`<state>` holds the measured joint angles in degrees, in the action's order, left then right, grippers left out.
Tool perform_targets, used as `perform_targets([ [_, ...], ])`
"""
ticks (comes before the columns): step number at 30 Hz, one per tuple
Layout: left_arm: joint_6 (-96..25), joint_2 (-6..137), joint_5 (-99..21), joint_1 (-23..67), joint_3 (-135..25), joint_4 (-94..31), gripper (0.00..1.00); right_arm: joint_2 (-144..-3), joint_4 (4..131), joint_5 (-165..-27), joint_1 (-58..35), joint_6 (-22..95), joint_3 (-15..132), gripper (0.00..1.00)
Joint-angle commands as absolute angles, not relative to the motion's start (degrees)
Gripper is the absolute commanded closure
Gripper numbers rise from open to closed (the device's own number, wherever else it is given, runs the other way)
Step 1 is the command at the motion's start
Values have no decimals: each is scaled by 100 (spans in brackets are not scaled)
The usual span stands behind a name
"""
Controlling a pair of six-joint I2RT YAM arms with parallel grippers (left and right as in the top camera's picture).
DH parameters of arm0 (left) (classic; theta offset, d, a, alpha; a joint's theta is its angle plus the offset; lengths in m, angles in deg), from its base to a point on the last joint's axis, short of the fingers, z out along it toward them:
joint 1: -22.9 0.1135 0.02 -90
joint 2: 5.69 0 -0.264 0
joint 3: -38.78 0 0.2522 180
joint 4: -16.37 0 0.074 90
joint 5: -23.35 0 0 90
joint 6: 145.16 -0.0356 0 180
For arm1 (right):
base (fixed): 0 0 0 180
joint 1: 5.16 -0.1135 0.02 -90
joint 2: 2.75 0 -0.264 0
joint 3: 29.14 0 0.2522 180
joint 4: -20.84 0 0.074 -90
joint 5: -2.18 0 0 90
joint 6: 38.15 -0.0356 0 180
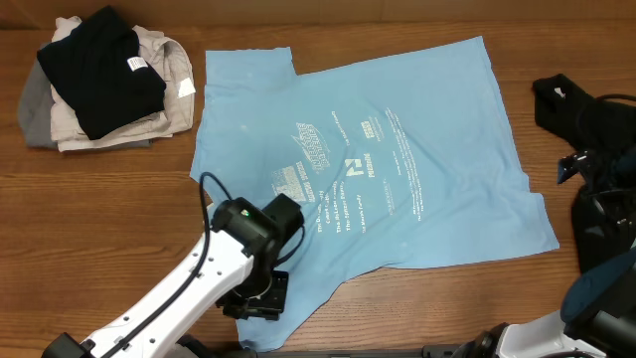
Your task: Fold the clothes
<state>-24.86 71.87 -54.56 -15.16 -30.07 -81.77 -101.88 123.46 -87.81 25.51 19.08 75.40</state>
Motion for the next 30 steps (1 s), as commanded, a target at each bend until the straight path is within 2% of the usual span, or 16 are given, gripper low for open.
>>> perform_targets([
  [1,-2381,7110,-5325,-1892,-2987,-7913,30,-10118,12313,-8807,2344,1927,7531,3],
  [3,-2151,7117,-5388,-2024,-2987,-7758,19,-10118,12289,-8805,2219,1927,7531,3],
  [5,-1703,7117,-5561,-2028,-2987,-7729,19,-10118,12270,-8803,2114,1925,7531,3],
  [8,-1037,7117,-5862,-1973,-2987,-7858,26,-10118,12276,-8788,1992,1923,7531,3],
  [11,-635,7115,-6002,-1945,-2976,-7922,25,-10118,12283,-8788,1957,1925,7531,3],
  [17,-416,7115,-5993,-1945,-2668,-7836,8,-10118,12344,-8786,1959,1925,7529,3],
  [23,-289,7115,-5655,-1945,-1967,-7146,8,-10118,12337,-8788,1959,1923,7529,3],
  [30,-283,7117,-5803,-1945,-1720,-6969,8,-10118,12291,-8788,1959,1927,7400,3],
])
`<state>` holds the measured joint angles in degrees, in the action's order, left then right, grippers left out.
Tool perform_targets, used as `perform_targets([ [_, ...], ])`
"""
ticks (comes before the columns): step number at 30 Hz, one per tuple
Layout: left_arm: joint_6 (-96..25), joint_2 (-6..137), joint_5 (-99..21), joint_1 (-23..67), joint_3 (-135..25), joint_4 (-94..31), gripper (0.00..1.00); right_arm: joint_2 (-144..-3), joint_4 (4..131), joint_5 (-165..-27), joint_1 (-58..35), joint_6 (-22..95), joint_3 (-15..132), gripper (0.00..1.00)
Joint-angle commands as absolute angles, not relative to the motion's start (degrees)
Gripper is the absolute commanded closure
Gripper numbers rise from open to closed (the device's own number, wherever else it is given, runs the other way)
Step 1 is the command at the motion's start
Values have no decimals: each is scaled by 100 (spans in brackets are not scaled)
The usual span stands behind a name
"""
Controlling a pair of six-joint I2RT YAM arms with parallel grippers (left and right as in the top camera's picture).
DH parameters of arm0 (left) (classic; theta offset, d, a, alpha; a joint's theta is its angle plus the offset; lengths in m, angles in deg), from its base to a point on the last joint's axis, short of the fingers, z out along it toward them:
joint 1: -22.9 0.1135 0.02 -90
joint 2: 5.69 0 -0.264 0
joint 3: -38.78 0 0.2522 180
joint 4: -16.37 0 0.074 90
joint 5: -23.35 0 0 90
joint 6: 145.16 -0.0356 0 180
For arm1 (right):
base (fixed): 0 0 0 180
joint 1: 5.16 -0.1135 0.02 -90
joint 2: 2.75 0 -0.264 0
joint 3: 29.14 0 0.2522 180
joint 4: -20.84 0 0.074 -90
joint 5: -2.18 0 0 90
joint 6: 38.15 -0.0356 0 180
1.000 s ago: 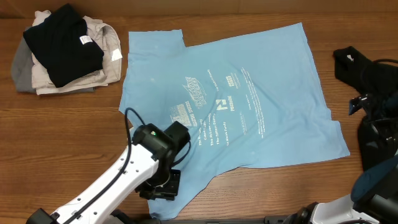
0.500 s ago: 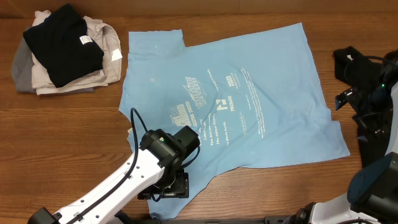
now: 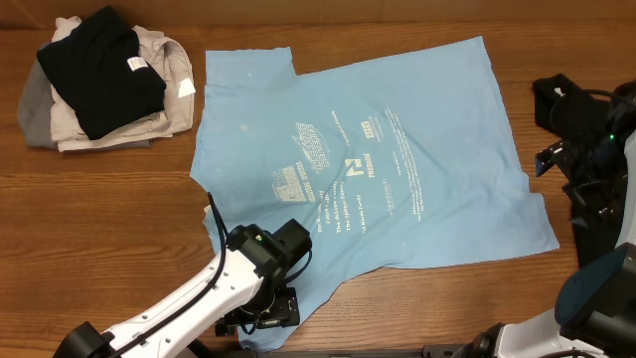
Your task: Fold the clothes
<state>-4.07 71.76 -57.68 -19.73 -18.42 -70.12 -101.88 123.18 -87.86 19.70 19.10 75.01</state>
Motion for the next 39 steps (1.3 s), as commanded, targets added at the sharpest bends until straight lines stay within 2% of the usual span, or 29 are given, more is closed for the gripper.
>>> perform_targets([
  [1,-283,7117,-5777,-1945,-1682,-6925,8,-10118,12272,-8788,1959,1927,7367,3],
  [10,39,7117,-5794,-1755,-1352,-5952,8,-10116,11929,-8919,1959,1925,6917,3],
  [18,36,7117,-5867,-1357,-852,-5904,10,-10114,11848,-8926,1959,1897,6900,3],
  [27,12,7117,-6251,-1322,-692,-5688,11,-10114,11738,-9092,1959,1881,6900,3],
  [33,-29,7117,-6044,-1322,-537,-5240,18,-10114,11717,-9089,1970,1787,6900,4],
  [39,61,7117,-5902,-1311,-211,-4914,20,-10114,11719,-9089,1970,1752,6900,4],
])
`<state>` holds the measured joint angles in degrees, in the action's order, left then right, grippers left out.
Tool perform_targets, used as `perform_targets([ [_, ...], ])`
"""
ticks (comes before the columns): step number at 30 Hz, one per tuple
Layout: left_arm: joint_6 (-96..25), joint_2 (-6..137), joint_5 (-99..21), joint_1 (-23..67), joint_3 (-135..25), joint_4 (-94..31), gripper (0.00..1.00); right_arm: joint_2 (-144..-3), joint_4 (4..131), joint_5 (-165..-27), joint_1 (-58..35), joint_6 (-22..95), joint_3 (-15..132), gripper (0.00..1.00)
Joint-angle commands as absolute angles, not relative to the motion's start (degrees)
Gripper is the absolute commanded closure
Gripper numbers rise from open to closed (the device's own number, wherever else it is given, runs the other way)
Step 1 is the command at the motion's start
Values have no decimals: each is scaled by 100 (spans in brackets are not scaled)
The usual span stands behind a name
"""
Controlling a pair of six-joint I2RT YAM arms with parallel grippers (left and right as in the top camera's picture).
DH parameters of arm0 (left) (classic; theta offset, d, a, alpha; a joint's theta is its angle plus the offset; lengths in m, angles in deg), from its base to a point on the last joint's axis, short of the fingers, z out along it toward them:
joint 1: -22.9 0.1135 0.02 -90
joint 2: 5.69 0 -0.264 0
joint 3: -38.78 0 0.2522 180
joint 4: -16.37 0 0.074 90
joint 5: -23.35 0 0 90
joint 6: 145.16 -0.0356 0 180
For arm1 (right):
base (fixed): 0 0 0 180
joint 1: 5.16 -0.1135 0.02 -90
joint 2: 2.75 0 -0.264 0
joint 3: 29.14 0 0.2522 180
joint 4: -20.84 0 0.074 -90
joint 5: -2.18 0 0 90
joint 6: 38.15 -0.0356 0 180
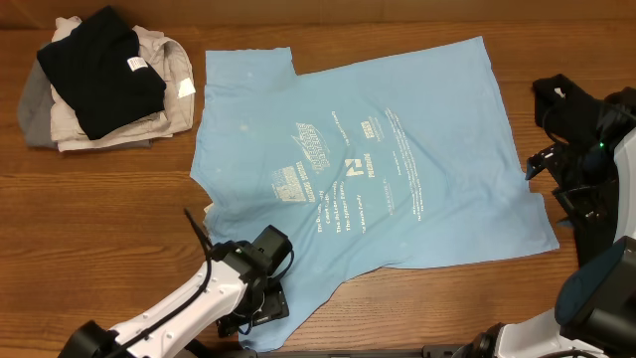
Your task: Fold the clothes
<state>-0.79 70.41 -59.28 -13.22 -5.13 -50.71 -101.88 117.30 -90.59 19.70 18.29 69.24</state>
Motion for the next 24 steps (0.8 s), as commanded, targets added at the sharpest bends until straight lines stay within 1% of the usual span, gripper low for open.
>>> perform_targets([
  [1,58,7117,-5910,-1309,-209,-4914,21,-10114,11721,-9089,1970,1755,6900,4],
  [7,82,7117,-5829,-1309,-207,-4831,22,-10114,11730,-9092,1970,1750,6900,4],
  [8,85,7117,-5746,-1311,-207,-4800,26,-10114,11714,-9092,1970,1750,6900,5],
  [10,117,7117,-5650,-1311,-207,-4735,30,-10114,11677,-9089,1970,1752,6900,10],
  [11,148,7117,-5652,-1311,-207,-4709,36,-10114,11660,-9087,1970,1750,6900,13],
  [13,146,7117,-5657,-1311,-207,-4702,54,-10114,11618,-9065,1970,1750,6897,21],
  [15,146,7117,-5655,-1311,-207,-4704,68,-10114,11581,-9037,1974,1752,6897,27],
  [16,148,7117,-5652,-1311,-207,-4704,75,-10114,11564,-9000,1994,1750,6893,32],
  [18,150,7117,-5652,-1311,-207,-4704,79,-10114,11566,-8897,2082,1691,6873,40],
  [19,148,7117,-5650,-1311,-207,-4704,81,-10114,11579,-8840,2152,1599,6841,41],
  [24,148,7117,-5624,-1311,-207,-4702,82,-10114,11540,-8722,2851,1405,6454,40],
])
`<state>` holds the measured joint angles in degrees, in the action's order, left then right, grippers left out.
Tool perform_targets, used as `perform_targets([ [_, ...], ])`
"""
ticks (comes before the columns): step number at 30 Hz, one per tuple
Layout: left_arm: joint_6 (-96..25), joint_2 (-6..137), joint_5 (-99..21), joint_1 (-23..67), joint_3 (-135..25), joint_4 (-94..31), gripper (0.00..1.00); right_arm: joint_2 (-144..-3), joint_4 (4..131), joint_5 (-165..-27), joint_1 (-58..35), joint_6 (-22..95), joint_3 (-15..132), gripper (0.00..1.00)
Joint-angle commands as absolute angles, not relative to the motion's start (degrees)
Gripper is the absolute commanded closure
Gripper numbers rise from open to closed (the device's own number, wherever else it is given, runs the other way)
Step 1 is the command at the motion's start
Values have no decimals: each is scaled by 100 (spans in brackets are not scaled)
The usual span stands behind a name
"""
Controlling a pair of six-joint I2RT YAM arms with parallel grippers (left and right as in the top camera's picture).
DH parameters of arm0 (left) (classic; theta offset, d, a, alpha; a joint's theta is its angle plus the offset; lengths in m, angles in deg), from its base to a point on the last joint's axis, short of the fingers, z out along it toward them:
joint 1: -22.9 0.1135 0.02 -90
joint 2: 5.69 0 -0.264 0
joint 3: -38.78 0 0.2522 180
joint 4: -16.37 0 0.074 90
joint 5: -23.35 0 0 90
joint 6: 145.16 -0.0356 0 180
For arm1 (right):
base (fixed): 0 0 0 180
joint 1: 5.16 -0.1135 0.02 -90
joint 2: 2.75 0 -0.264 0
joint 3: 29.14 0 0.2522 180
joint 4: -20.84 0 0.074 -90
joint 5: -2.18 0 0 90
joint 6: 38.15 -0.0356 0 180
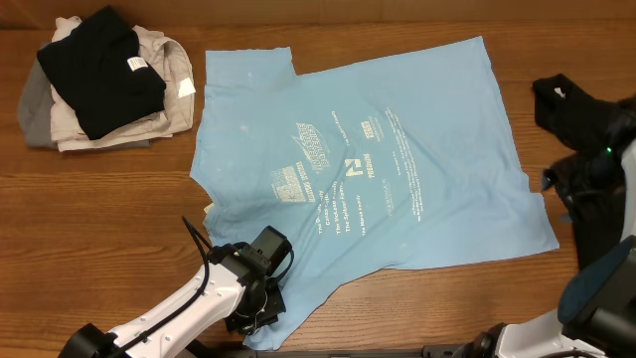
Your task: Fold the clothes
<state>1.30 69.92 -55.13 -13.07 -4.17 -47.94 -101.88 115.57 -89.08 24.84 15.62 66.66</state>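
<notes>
A light blue T-shirt [368, 159] with white print lies spread flat on the wooden table, print up. My left gripper [260, 310], on the white arm, points down onto the shirt's near left corner. Its jaws are hidden under the wrist, so its state is unclear. My right gripper [550, 184], on the dark arm at the right edge, hovers just off the shirt's right edge by the near right corner. Its fingers are too small and dark to read.
A pile of other clothes [99, 80], black on top of beige and grey, sits at the far left corner. The table's front edge runs close below the left arm. A dark object [566, 104] lies at the far right.
My right gripper has drawn back a little from the shirt's right edge, toward the near right. My left gripper stays over the near left corner, barely shifted. The shirt lies as before.
My left gripper was first on the shirt's near left part, then slightly nearer the front edge, and has stayed at that corner since. My right arm stood at the far right, then reached the shirt's right edge, and now sits just off it. The shirt stays flat.
</notes>
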Motion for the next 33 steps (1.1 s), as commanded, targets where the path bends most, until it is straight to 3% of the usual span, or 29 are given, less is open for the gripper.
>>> perform_targets([
  [1,148,7117,-5624,-1311,-207,-4702,83,-10114,11485,-8746,3059,1409,6331,40],
  [9,148,7117,-5585,-1311,-209,-4680,87,-10114,10962,-9288,4042,1698,5641,39],
  [21,146,7117,-5499,-1311,-209,-4617,87,-10114,9828,-8884,3708,1298,4869,33],
  [33,144,7117,-5499,-1311,-209,-4593,87,-10116,9251,-8790,3684,1256,4351,40],
])
